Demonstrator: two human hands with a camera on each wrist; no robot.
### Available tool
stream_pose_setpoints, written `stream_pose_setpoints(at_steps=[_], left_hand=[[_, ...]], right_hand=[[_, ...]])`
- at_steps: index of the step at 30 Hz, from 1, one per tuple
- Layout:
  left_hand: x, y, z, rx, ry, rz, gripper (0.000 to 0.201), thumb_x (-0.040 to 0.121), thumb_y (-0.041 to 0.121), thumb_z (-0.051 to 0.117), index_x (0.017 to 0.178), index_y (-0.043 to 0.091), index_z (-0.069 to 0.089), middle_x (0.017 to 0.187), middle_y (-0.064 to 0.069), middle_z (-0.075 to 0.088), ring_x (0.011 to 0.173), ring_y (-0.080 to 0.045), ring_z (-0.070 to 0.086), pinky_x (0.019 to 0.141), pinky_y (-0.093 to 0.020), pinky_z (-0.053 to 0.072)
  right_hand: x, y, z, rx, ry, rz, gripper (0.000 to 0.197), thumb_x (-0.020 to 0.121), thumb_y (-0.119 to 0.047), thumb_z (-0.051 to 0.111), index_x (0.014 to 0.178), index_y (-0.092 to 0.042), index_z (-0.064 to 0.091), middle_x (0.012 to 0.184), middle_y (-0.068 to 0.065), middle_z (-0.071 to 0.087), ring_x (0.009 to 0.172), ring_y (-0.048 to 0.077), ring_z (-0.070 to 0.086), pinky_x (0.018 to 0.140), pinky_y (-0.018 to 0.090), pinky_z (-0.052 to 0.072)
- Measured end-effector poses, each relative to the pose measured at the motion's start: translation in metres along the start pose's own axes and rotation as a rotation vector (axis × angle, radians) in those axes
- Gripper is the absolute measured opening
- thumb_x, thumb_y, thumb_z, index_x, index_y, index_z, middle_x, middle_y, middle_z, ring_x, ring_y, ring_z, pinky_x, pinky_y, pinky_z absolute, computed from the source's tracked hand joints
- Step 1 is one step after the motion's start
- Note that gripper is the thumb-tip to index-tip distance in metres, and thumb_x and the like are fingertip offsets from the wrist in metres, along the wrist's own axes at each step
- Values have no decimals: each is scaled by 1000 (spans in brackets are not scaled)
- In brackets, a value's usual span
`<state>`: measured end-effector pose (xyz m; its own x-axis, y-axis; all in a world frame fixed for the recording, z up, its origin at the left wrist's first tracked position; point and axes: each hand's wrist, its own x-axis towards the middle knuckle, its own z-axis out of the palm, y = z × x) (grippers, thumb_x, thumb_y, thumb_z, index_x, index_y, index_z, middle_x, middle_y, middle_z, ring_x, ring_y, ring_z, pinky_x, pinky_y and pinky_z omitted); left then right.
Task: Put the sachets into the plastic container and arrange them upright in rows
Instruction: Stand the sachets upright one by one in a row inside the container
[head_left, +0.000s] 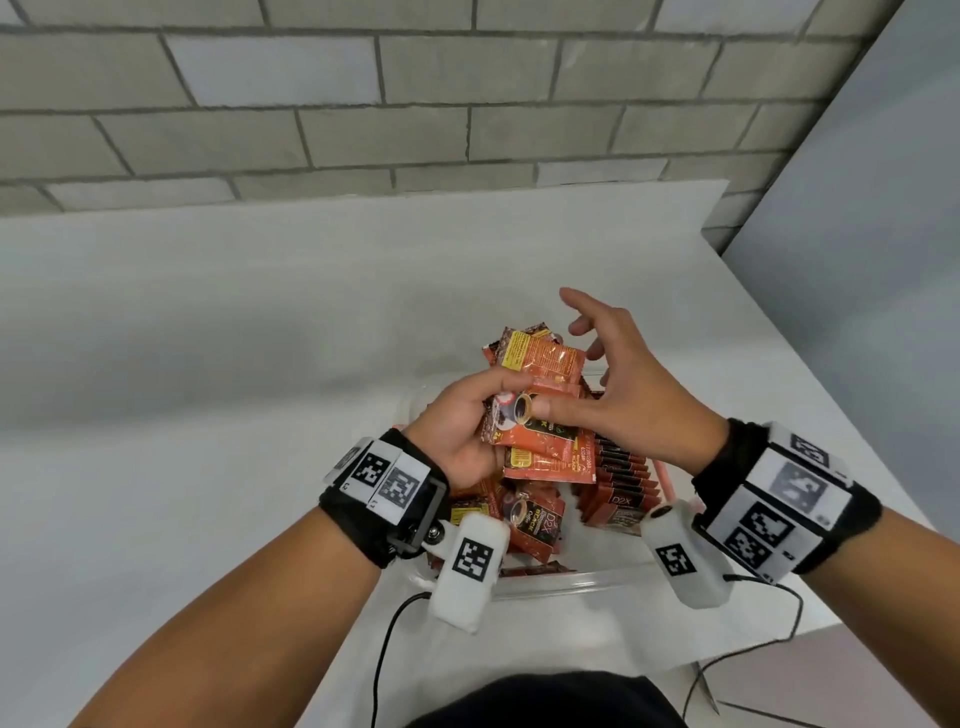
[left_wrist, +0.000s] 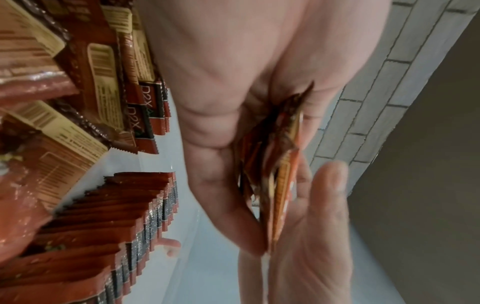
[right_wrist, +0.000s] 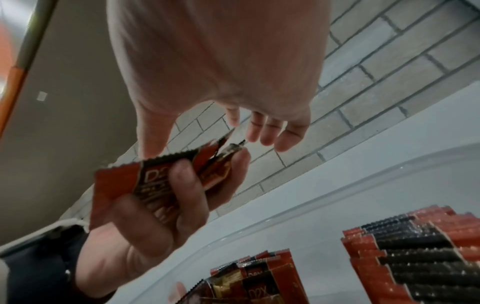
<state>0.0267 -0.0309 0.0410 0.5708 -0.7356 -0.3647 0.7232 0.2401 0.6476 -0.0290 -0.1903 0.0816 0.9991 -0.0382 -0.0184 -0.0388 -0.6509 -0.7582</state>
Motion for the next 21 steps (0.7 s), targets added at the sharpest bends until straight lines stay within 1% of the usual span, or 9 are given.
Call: stream_pose_setpoints(at_steps=[1, 3, 6, 9, 12, 14, 17, 19, 21], left_hand=[[0, 0, 0, 1, -5, 3, 23, 79, 15, 57, 93, 6, 74, 88, -11, 72, 75, -22, 69, 73, -33, 56], [1, 0, -1, -3, -32, 18, 24, 84, 16, 54, 90, 11, 77, 91, -9, 73, 78, -20, 70, 76, -33, 56], [1, 2, -3, -55, -35, 57, 30, 84, 24, 54, 103, 10, 73, 100, -12, 71, 86, -24, 69, 83, -40, 55], [2, 1, -4, -61, 4, 69, 31, 79, 24, 56, 103, 9, 70, 98, -13, 71, 84, -25, 69, 83, -40, 55], [1, -2, -4, -45, -3, 55, 22, 81, 19, 62, 101, 10, 69, 95, -12, 72, 82, -24, 69, 81, -38, 55], [1, -3, -6, -18, 25, 39, 28, 77, 22, 59, 101, 9, 65, 90, -10, 72, 79, -22, 69, 79, -36, 55], [1, -3, -8, 35, 54, 25, 40, 73, 20, 58, 110, 6, 60, 96, -12, 70, 81, -24, 68, 79, -38, 55], [0, -4, -7, 72, 41, 25, 39, 71, 17, 60, 108, 6, 61, 93, -11, 70, 79, -23, 69, 76, -37, 56], [-1, -5, -6, 109, 30, 39, 33, 70, 12, 62, 103, 5, 62, 86, -8, 72, 76, -21, 69, 73, -33, 57]], right_hand=[[-1, -1, 0, -18, -8, -3, 101, 57, -61, 68, 143, -44, 17, 124, -10, 31, 113, 7, 37, 88, 21, 37], [-1, -1, 0, -30, -18, -4, 101, 58, -60, 66, 145, -41, 18, 123, -10, 30, 114, 8, 36, 93, 27, 39], [-1, 2, -3, 9, -35, 11, 87, 73, -54, 58, 148, -35, 18, 124, -10, 32, 116, 9, 39, 99, 30, 41], [-4, 9, -5, 96, -92, 41, 71, 86, -45, 49, 149, -31, 20, 133, -9, 40, 121, 8, 46, 105, 31, 40], [-7, 14, -4, 192, -104, 79, 54, 95, -35, 46, 147, -28, 28, 131, -9, 54, 111, 3, 58, 98, 24, 45], [-9, 18, -3, 181, -1, 76, 41, 98, -30, 45, 138, -24, 42, 118, -12, 62, 100, -3, 61, 88, 15, 46], [-7, 19, -8, 270, 198, 118, 19, 99, -26, 47, 112, -18, 59, 93, -10, 68, 73, -4, 62, 69, 20, 43], [-6, 16, -12, 323, 190, 130, 14, 98, -24, 49, 103, -20, 61, 85, -9, 69, 68, -2, 62, 65, 19, 43], [-5, 11, -12, 312, 109, 108, 11, 96, -21, 52, 99, -22, 63, 85, -8, 70, 72, 4, 65, 67, 20, 48]])
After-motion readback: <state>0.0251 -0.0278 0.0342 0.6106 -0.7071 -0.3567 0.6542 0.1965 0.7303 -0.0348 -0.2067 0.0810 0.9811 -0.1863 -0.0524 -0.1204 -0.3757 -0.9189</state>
